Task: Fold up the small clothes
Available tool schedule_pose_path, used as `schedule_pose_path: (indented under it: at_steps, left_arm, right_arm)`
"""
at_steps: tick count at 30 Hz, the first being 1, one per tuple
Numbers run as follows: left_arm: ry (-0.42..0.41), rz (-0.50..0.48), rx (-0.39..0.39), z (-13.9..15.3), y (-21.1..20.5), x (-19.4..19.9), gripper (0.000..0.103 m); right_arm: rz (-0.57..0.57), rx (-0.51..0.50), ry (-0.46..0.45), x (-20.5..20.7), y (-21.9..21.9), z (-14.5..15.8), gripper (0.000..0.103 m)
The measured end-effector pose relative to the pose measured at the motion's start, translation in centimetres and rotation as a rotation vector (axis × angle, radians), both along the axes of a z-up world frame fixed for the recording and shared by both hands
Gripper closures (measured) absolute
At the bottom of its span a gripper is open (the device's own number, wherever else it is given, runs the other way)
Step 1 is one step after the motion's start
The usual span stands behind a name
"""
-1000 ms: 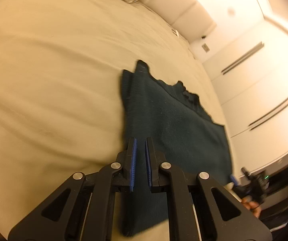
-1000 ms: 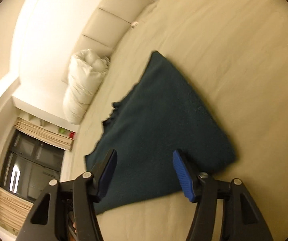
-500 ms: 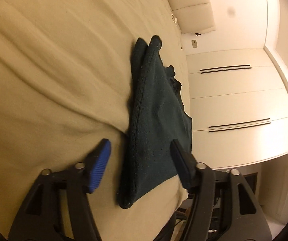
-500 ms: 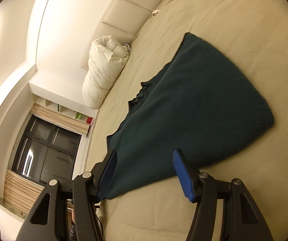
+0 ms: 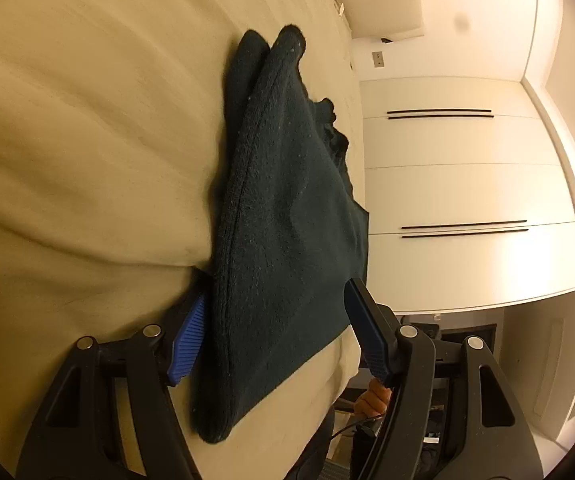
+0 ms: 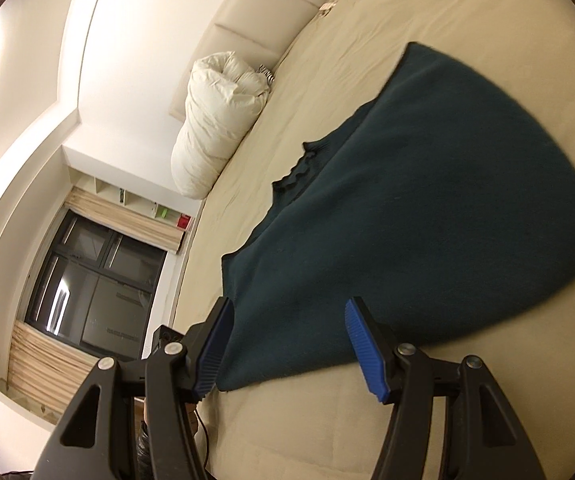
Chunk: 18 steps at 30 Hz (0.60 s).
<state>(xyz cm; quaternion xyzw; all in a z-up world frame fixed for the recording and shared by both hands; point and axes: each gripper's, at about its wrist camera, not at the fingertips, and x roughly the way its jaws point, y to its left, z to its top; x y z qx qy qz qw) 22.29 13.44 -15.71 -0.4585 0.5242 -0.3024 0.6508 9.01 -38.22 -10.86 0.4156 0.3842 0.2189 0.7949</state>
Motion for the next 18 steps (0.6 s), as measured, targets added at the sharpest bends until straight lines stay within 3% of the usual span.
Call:
schedule_pose_path:
  at_steps: [10,12,16,18]
  left_arm:
    - [0.081,0.028,-0.035,-0.7,0.5,0.3,0.040]
    - [0.078,0.045,-0.032,-0.7,0.8,0.0,0.046]
    - [0.096,0.101,-0.053,-1.6,1.8,-1.2,0.080]
    - [0.106,0.114,-0.087,-2.3,2.2,-1.7,0.084]
  right_arm:
    - [0.151,-0.039,-0.008,4.4,6.7,0.8,0.041]
    - [0.183,-0.050,-0.006,5.5,8.3,0.8,0.041]
    - [0.255,-0.088,0.005,7.6,11.8,0.7,0.041]
    - [0.273,-0.103,0.022,8.4,13.0,0.2,0.041]
